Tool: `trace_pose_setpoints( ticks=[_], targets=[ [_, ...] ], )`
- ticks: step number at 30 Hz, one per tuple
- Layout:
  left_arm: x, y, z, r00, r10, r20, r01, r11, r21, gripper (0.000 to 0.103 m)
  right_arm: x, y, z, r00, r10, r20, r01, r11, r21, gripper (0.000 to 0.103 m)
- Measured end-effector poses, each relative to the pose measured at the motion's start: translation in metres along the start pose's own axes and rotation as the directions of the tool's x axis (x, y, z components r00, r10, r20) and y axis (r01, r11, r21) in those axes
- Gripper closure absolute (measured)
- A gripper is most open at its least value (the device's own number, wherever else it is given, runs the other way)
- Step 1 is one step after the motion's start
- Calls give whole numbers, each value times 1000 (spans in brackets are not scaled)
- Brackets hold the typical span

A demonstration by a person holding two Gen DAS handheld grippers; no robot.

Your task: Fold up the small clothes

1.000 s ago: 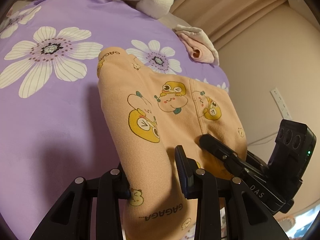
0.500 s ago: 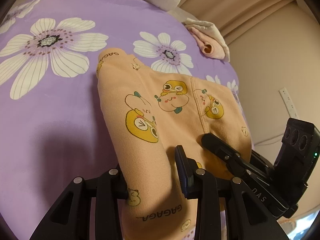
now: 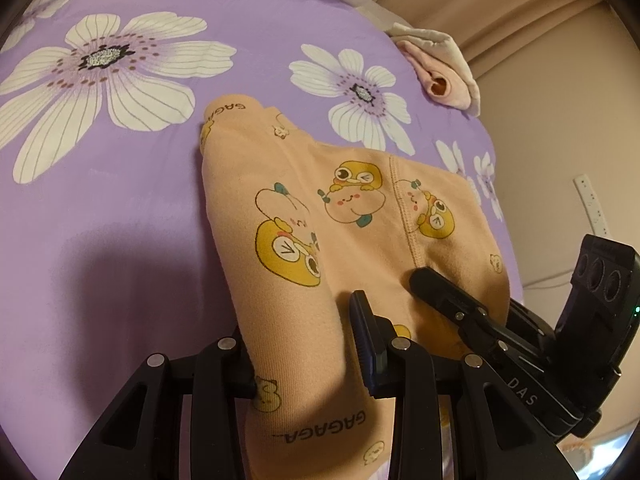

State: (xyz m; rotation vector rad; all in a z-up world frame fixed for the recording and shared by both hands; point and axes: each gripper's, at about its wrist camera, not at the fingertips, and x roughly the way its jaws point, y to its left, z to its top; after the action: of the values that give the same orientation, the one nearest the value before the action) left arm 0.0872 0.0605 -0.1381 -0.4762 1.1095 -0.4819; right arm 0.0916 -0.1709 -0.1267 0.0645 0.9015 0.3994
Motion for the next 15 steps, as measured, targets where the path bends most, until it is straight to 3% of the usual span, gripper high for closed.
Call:
trace_pose_setpoints(
  ticks=[15],
  targets=[
    [2, 3, -1, 999, 42, -15, -42, 999, 19, 70, 12, -18, -8, 999, -2, -40, 4, 998, 60, 78]
  ],
)
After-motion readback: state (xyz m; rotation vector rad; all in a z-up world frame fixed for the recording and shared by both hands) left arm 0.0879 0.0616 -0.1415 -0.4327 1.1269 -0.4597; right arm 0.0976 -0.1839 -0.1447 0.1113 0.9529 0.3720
